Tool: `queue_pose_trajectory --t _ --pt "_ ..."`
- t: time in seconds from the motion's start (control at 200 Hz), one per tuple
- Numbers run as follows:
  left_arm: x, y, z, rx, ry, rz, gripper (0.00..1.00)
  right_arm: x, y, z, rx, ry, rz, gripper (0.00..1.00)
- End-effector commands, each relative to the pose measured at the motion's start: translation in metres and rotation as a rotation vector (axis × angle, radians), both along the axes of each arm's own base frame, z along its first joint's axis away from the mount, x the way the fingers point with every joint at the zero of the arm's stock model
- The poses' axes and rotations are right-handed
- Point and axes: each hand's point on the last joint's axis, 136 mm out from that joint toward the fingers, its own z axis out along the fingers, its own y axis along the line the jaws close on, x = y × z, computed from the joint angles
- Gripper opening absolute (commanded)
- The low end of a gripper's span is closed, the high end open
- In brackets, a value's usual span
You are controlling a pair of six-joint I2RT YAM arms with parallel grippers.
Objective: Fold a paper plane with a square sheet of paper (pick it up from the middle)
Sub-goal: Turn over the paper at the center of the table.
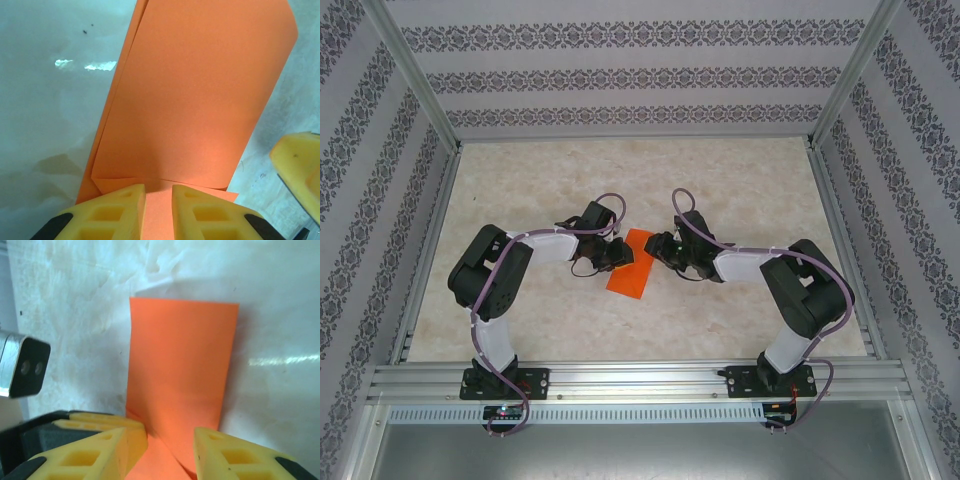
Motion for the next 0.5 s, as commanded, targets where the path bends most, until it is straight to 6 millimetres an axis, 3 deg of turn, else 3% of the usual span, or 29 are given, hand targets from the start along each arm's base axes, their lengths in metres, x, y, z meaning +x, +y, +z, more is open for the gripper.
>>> queue_pose_trajectory --t 0.0,0.105,0.375,0.495 --pt "-0.003 0.015 -0.004 0.037 0.024 0.031 0.24 0.012 -0.019 -0.009 -0.098 -0.006 -0.066 0.40" --pt "-0.004 0.014 -0.005 0.038 0.027 0.026 0.24 0.015 -0.022 -0.012 -0.102 -0.002 -0.080 0.41" --pt "-0.003 0.013 -0.004 0.035 0.028 0.025 0.24 0.010 0.012 -0.013 0.050 0.013 0.023 0.40" --pt "-0.004 0.013 -0.003 0.035 0.026 0.024 0.24 0.005 0.017 -0.014 0.046 0.009 0.037 0.38"
